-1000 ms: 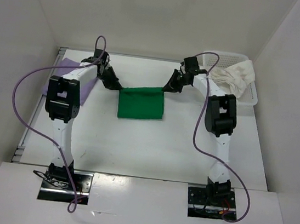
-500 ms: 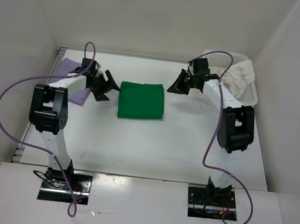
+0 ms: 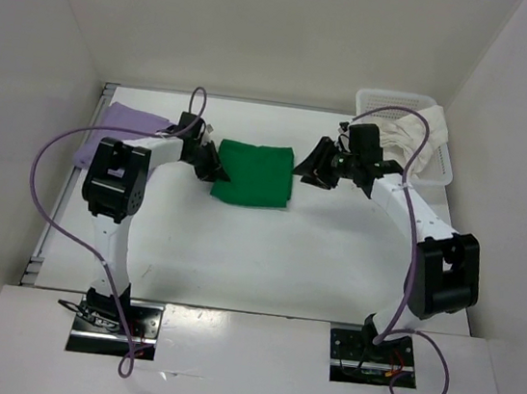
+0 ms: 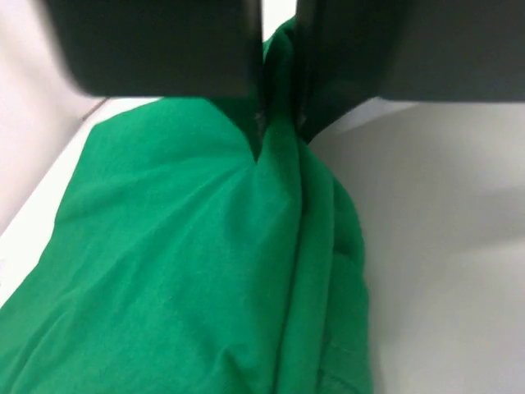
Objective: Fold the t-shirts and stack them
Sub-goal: Put the neatly folded tshirt into the corner of the board with the left arm, then grab crumpled tshirt from bin with the right arm
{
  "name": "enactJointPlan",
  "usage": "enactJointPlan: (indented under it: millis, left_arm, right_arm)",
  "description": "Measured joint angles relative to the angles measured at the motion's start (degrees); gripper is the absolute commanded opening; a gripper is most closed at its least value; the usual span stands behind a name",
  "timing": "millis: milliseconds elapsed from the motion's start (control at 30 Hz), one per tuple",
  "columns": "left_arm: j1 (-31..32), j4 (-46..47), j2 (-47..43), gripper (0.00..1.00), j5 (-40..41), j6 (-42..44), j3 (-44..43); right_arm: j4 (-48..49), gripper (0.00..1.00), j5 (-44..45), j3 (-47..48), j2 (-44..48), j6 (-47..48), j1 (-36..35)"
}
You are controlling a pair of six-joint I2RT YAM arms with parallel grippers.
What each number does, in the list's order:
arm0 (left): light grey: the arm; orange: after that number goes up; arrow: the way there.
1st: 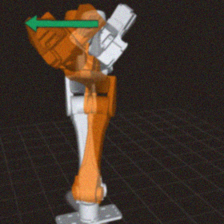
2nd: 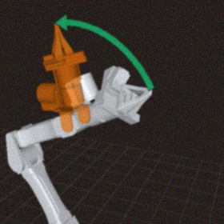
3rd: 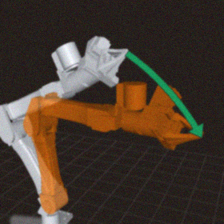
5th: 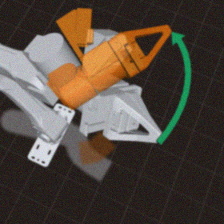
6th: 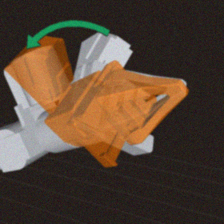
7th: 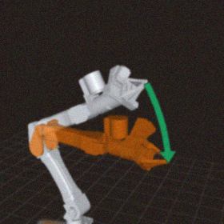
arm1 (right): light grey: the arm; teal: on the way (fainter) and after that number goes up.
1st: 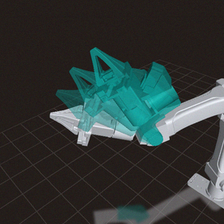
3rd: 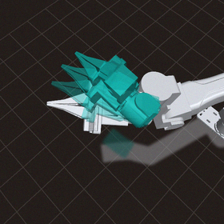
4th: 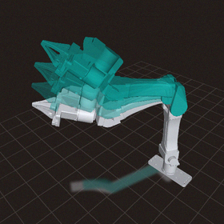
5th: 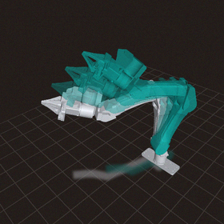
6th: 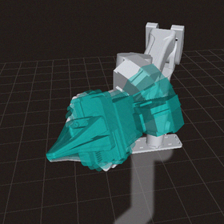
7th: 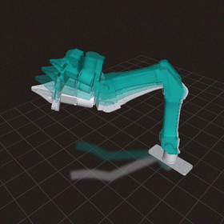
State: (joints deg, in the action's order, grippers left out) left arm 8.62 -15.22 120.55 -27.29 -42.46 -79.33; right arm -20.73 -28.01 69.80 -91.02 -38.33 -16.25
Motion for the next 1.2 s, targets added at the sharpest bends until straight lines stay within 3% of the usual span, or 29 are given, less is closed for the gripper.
enactJointPlan:
  millis: [300, 500, 533, 567, 600, 633, 733, 767, 833, 933, 1033, 1067, 1100, 1167, 1200]
  left_arm:
    - [3.78, -5.66, 3.04, 0.04, 3.56, -0.02, -20.44]
    - [-6.32, -5.31, -1.88, 0.04, 1.81, -0.42, -27.78]
    - [-9.62, -4.81, -3.56, 0.11, 1.64, -0.44, -26.69]
    - [-13.07, -3.72, -5.44, 0.25, 1.55, -0.59, -24.68]
    - [-16.65, -2.64, -7.50, 0.42, 1.51, -0.96, -22.16]
    - [-20.44, -0.74, -9.77, 0.67, 1.20, -1.40, -18.16]
    - [-32.74, 4.39, -17.20, 0.92, 0.22, -4.37, -2.21]
    - [-36.09, 5.09, -19.23, 0.99, 0.39, -5.44, 3.10]
    - [-40.17, 5.25, -22.97, 0.99, 1.31, -7.34, 12.68]
    - [-40.50, 1.42, -28.57, 0.99, 2.82, -8.83, 19.63]
    - [-38.36, 0.44, -34.75, 0.99, 4.00, -8.90, 19.98]
    - [-37.20, 0.55, -37.27, 0.99, 4.61, -8.79, 19.85]
    - [-36.15, 0.59, -39.23, 0.99, 5.05, -8.74, 19.58]
    - [-32.92, 1.53, -41.97, 0.99, 5.77, -8.59, 19.04]
    - [-30.60, 2.56, -42.62, 0.96, 5.66, -8.50, 18.95]
  right_arm:
    - [0.94, 0.50, -0.11, -3.93, 2.82, -0.79, 0.28]
    - [0.59, 0.52, -0.09, -4.26, 3.13, 0.09, 0.39]
    - [0.59, 0.52, -0.17, -4.26, 3.19, 0.26, 0.39]
    - [0.59, 0.53, -0.33, -4.26, 3.26, 0.35, 0.39]
    - [0.59, 0.53, -0.48, -4.26, 3.26, 0.52, 0.39]
    - [0.59, 0.53, -0.74, -4.26, 3.26, 0.63, 0.39]
    - [0.55, 0.56, -1.33, -4.26, 3.26, 1.16, 0.39]
    - [0.52, 0.56, -1.46, -4.26, 3.26, 1.36, 0.39]
    - [0.44, 0.57, -1.62, -4.26, 3.26, 1.66, 0.39]
    - [0.42, 0.58, -1.84, -4.28, 3.23, 1.99, 0.39]
    - [0.44, 0.42, -1.73, -4.31, 2.99, 2.21, 0.39]
    - [0.33, 0.20, -1.51, -4.24, 2.73, 2.14, 0.39]
    - [0.04, 0.12, -1.20, -3.96, 2.36, 2.40, 0.44]
    - [-1.25, 0.01, -0.04, -1.77, 0.90, 1.53, 0.57]
    - [-2.12, 0.00, 0.79, 0.07, -0.02, 1.46, 0.68]
